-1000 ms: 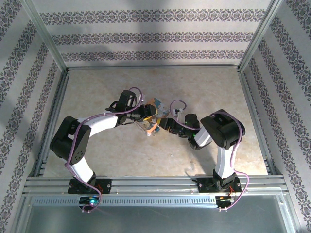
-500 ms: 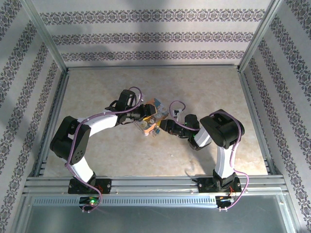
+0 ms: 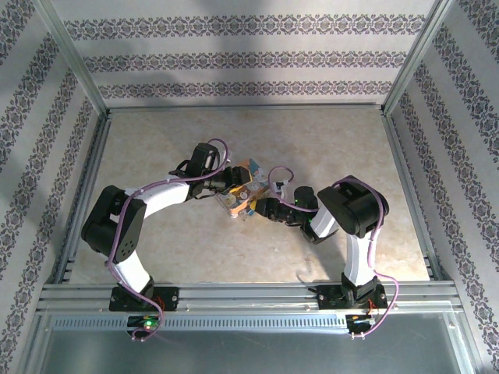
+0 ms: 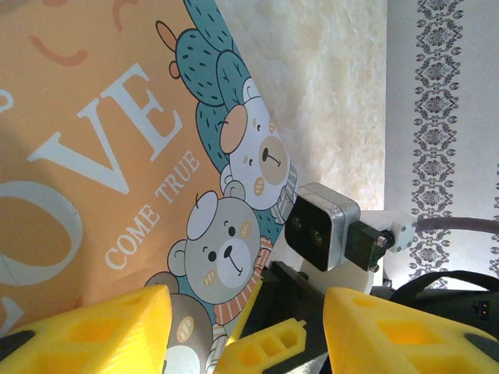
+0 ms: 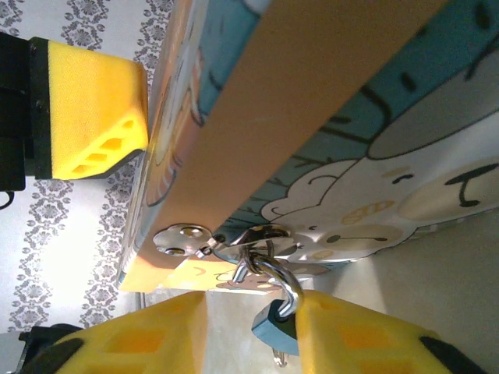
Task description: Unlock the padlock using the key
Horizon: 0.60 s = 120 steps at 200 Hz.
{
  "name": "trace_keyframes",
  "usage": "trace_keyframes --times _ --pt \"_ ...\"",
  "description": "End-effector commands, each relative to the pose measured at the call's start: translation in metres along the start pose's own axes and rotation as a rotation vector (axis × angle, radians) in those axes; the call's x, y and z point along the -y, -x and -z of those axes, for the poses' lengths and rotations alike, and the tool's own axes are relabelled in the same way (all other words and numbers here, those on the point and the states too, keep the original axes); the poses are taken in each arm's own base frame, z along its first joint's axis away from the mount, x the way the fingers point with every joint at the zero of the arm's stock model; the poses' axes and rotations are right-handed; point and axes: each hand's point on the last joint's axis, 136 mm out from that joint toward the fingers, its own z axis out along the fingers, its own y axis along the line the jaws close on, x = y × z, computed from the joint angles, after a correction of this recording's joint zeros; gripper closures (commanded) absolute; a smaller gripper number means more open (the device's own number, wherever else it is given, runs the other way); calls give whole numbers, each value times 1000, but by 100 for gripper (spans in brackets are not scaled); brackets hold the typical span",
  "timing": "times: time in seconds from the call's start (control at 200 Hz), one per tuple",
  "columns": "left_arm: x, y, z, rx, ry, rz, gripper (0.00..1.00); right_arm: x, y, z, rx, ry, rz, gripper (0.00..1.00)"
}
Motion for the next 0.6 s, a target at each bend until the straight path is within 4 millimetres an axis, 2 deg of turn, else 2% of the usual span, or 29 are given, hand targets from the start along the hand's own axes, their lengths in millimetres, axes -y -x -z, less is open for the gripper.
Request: trace_keyframes --times 0.0,0.335,0.595 --pt "-26 -7 -6 -30 81 30 45 -5 0 -4 -5 25 34 70" --pt "-27 -9 -5 -30 83 30 45 4 4 1 34 -10 -25 90" --pt "-29 -12 -3 -31 86 26 45 1 13 4 86 -2 -66 95"
